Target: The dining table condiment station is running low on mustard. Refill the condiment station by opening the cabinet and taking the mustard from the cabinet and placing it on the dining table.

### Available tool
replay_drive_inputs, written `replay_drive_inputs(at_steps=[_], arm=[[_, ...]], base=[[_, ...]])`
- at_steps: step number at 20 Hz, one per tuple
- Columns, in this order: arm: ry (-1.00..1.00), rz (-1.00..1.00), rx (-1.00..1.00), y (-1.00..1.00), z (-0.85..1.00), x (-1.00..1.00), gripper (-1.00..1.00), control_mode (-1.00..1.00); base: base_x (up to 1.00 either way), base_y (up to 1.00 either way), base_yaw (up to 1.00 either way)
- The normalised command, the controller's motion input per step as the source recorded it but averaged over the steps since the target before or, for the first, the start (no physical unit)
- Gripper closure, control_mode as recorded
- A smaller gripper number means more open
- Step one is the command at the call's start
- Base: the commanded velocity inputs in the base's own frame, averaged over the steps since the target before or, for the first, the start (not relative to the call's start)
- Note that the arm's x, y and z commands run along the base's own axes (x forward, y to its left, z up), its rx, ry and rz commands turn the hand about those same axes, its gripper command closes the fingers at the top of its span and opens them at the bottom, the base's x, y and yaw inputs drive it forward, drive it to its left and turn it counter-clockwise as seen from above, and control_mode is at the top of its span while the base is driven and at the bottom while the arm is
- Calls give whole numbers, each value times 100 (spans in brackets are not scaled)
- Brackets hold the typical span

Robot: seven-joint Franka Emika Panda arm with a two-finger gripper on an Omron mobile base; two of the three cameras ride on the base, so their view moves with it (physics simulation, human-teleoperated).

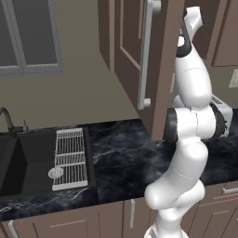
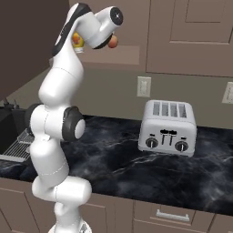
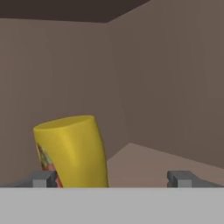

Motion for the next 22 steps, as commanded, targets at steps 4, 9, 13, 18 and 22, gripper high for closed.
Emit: replay_drive_inputs(at_steps=[4, 9, 13, 18, 22], arm=[[0, 2, 0, 0, 0, 0, -100, -100], [0, 2, 0, 0, 0, -2, -100, -100], [-1, 1, 0, 0, 0, -6, -100, -100], [-4, 1, 0, 0, 0, -17, -100, -100], [-7, 0, 0, 0, -1, -22, -100, -100]], base=[[0, 0, 0], [0, 0, 0], [0, 0, 0], [0, 0, 0], [0, 0, 0]])
